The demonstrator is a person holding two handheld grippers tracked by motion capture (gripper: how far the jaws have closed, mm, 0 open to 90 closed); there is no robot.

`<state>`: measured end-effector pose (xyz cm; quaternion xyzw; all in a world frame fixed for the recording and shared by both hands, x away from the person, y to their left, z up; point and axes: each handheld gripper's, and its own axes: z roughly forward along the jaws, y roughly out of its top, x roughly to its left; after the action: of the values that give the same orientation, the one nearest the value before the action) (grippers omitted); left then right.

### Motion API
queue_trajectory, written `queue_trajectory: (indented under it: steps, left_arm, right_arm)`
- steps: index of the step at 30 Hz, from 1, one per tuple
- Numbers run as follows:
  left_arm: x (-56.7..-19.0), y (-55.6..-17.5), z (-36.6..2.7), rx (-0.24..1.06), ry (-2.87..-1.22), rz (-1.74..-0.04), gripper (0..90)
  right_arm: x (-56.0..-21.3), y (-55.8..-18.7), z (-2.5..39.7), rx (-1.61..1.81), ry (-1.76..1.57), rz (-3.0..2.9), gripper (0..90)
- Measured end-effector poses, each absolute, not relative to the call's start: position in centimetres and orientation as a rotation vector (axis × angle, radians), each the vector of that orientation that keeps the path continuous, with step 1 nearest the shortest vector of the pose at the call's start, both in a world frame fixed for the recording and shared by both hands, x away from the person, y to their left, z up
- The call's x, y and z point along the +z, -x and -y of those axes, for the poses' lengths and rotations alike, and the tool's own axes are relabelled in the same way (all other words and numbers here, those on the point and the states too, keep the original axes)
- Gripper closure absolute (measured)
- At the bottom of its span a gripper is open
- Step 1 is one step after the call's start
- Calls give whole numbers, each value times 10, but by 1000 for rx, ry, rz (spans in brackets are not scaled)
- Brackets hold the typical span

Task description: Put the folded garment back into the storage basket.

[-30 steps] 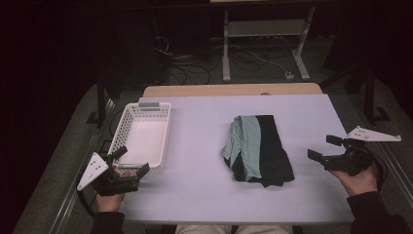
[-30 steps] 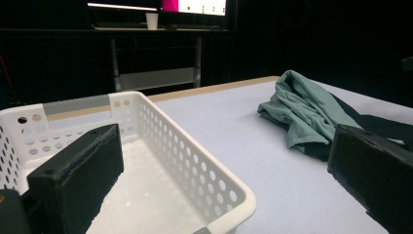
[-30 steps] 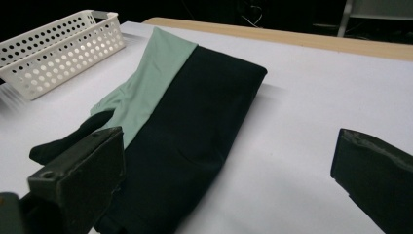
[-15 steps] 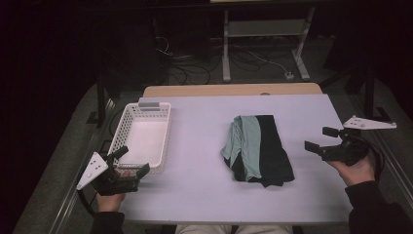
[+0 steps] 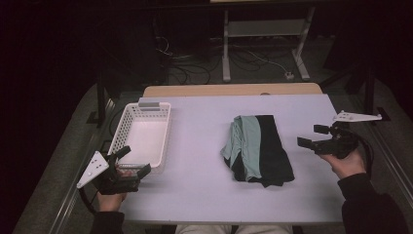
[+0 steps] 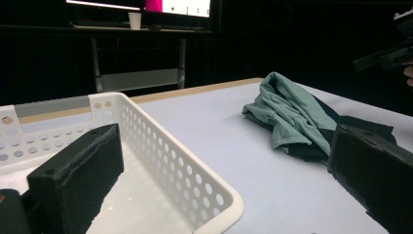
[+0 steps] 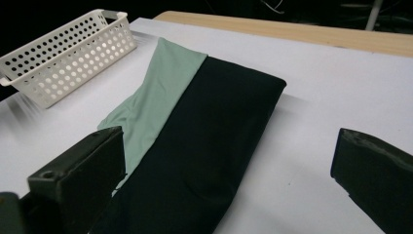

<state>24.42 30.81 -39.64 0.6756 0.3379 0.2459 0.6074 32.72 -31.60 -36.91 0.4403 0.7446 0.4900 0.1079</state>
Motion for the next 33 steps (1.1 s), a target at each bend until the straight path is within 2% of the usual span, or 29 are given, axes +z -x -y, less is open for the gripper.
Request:
queue_trajectory:
  steps: [33]
  left_arm:
    - [-397, -245, -308, 558, -1560, -788, 0]
  right_arm:
    - [-400, -359, 297, 1353, -1389, -2307, 0]
